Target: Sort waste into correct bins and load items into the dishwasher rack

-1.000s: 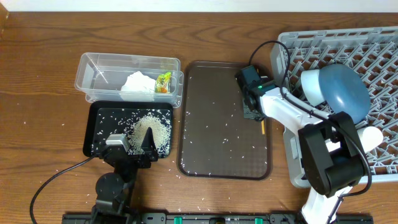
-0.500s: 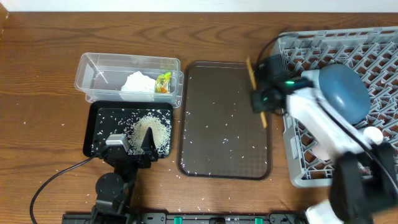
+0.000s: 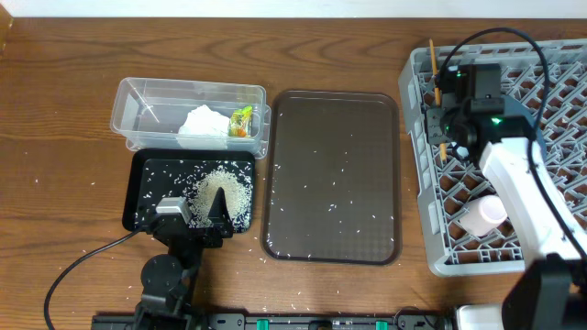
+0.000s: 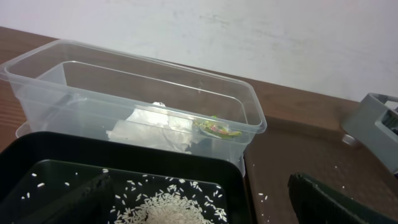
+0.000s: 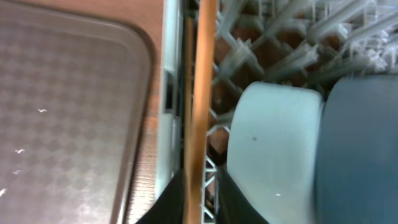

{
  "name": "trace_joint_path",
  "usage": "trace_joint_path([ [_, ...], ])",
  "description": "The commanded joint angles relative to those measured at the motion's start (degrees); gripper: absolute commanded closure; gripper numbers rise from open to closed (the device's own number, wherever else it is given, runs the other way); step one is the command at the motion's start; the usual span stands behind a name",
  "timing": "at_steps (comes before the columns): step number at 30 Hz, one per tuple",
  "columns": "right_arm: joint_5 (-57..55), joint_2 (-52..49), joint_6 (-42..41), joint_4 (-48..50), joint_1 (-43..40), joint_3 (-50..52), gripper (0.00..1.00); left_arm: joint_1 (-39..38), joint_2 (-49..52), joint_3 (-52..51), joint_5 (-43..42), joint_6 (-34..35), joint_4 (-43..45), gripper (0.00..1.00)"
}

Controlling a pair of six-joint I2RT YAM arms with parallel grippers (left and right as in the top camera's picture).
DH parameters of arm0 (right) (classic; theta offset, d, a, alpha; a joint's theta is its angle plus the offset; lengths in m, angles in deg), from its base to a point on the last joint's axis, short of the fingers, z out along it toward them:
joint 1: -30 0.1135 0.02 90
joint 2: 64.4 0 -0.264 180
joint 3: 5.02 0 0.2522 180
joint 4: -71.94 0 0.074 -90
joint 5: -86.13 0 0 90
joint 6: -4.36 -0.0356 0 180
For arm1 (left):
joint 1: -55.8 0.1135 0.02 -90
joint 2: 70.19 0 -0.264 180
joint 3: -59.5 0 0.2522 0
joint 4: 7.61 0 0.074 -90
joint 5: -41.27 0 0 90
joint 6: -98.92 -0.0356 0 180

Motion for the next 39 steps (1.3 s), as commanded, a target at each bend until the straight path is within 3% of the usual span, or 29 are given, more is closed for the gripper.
trace_joint_path([
  [1, -2.1, 0.5, -0.9, -1.3, -0.2, -0.1, 0.67, 0.3, -0.4, -1.6, 0.9, 0.5, -0.5, 0.08],
  [10, 18.8, 18.3, -2.4, -9.7, 0.6, -0.3, 0.43, 0.3, -0.4, -1.6, 0.9, 0.5, -0.5, 0.09],
  [11, 20.4, 21.0, -2.4, -10.8, 1.0, -0.3, 0.33, 0.3, -0.4, -1.6, 0.9, 0.5, -0.5, 0.08],
  [12, 21.8, 23.5, -2.4, -11.9, 1.4, -0.3, 0.01, 0.3, -0.4, -1.6, 0.9, 0.5, -0.5, 0.08],
  [21, 33.1, 40.3, -5.9, -18.6, 3.3, -0.3, 0.01, 0.3, -0.4, -1.6, 0.9, 0.5, -0.5, 0.08],
  [29, 27.5, 48.2, -5.8, -27.9, 3.2, -0.3, 0.01, 0.3, -0.4, -1.6, 0.9, 0.5, -0.5, 0.08],
  [34, 18.9, 50.6, -5.7, -25.9, 3.2, 0.2, 0.01, 0.3, -0.4, -1.6, 0.9, 0.5, -0.5, 0.08],
  [39, 15.8, 59.5, -0.1, -13.5, 1.1, 8.9, 0.01, 0.3, -0.4, -1.6, 0.9, 0.5, -0.5, 0.09],
])
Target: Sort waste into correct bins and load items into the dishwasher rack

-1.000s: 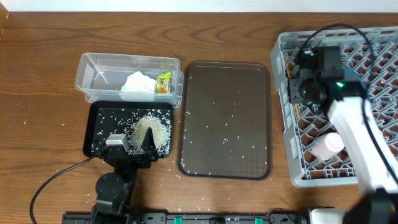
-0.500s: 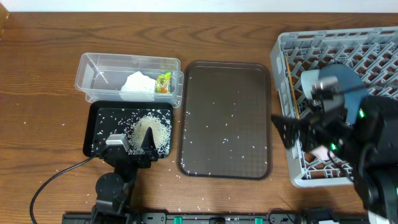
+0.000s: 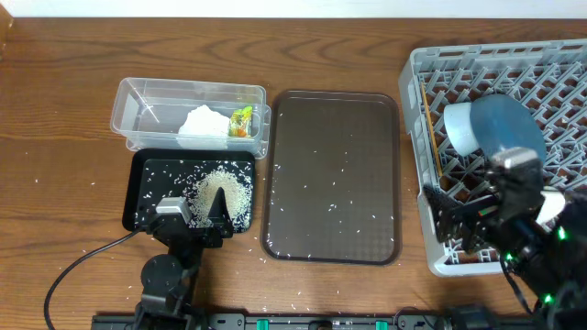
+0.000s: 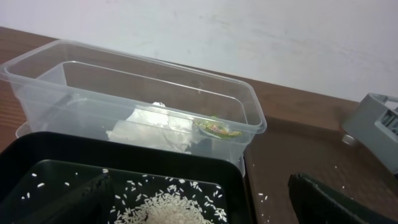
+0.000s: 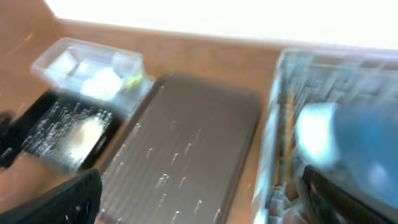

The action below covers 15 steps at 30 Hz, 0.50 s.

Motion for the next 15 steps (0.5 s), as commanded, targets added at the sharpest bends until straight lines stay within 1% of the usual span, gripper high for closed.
trace_joint_path([
  [1, -4.2, 7.2, 3.5, 5.8, -1.9, 7.3, 0.01, 0.3, -0.4, -1.6, 0.9, 0.5, -0.5, 0.09],
  [3, -4.1, 12.9, 3.4, 11.3, -3.7, 14.1, 0.01, 0.3, -0.4, -1.6, 0.9, 0.5, -0.5, 0.09],
  [10, -5.0, 28.6, 3.2, 18.7, -4.8, 33.2, 0.01, 0.3, -0.4, -1.6, 0.9, 0.5, -0.5, 0.08],
  [15, -5.0, 36.8, 3.2, 24.9, -4.9, 43.9, 0.01, 0.3, -0.4, -1.6, 0.9, 0.5, -0.5, 0.08],
])
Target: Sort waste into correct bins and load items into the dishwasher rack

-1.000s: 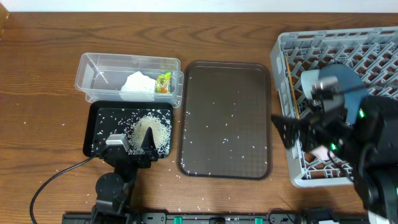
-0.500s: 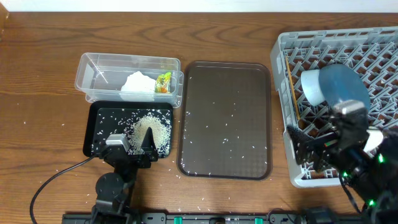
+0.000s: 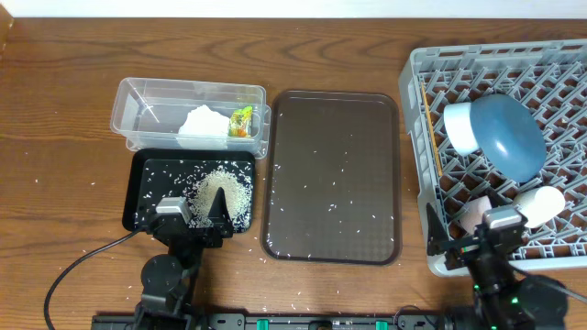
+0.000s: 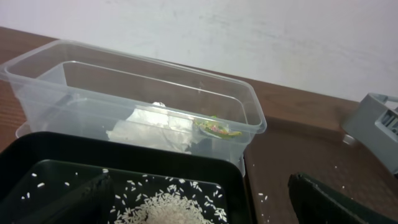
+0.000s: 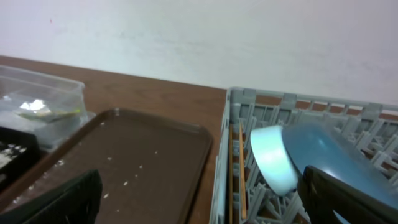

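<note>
The grey dishwasher rack (image 3: 409, 84) stands at the right. It holds a blue bowl (image 3: 500, 137) on its side, wooden chopsticks (image 3: 429, 128) along its left edge, a white cup (image 3: 539, 203) and a pinkish cup (image 3: 471, 216). My right gripper (image 3: 486, 243) sits at the rack's front edge, open and empty, with the bowl (image 5: 311, 152) and chopsticks (image 5: 241, 168) ahead of it. A clear bin (image 3: 188, 115) holds a white tissue (image 3: 204, 121) and a candy wrapper (image 3: 241, 121). My left gripper (image 3: 193, 220) rests open over the black tray (image 3: 147, 188) of rice.
A brown serving tray (image 3: 332, 174) dotted with rice grains lies between the bins and the rack. Loose grains are scattered on the wooden table (image 3: 55, 174) around the black tray. A white wall lies behind the table.
My right arm has drawn back and lower at the rack's front edge, uncovering the white and pinkish cups. Its wrist view is now sharp and level. The left arm has not moved.
My right gripper was over the rack's left edge with a wooden chopstick between its fingers. Then it was open and back at the front of the rack, the chopsticks lying in the rack. Now it rests low at the front edge. The left arm stayed still throughout.
</note>
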{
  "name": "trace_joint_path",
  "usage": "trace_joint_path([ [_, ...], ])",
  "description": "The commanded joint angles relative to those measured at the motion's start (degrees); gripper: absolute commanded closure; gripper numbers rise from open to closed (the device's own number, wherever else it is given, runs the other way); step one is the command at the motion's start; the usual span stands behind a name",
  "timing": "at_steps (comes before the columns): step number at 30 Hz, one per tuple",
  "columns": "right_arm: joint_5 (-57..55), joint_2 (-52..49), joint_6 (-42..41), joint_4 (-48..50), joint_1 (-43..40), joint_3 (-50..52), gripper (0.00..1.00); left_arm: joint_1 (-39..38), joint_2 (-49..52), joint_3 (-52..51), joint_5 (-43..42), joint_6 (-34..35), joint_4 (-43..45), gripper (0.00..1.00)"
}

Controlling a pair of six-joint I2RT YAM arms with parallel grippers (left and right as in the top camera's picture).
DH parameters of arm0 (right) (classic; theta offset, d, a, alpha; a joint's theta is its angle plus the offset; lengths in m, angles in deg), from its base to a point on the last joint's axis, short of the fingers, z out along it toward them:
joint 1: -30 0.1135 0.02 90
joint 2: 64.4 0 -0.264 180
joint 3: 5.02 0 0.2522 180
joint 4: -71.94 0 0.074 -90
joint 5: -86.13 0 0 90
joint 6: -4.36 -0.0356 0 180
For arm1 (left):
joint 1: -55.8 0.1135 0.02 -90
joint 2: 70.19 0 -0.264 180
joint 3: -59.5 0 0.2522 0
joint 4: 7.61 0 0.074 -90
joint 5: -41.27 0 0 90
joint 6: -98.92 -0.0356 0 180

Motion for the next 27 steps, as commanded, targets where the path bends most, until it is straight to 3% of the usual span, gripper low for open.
trace_joint_path([
  [1, -0.9, 2.5, 0.7, 3.4, -0.4, 5.1, 0.01, 0.3, -0.4, -1.6, 0.9, 0.5, -0.5, 0.08],
  [13, 0.0, 2.8, -0.6, 25.2, -0.4, 22.8, 0.01, 0.3, -0.4, -1.6, 0.9, 0.5, -0.5, 0.09],
  [27, -0.9, 2.8, -0.4, 25.6, -0.2, 23.5, 0.01, 0.3, -0.4, -1.6, 0.9, 0.5, -0.5, 0.08],
])
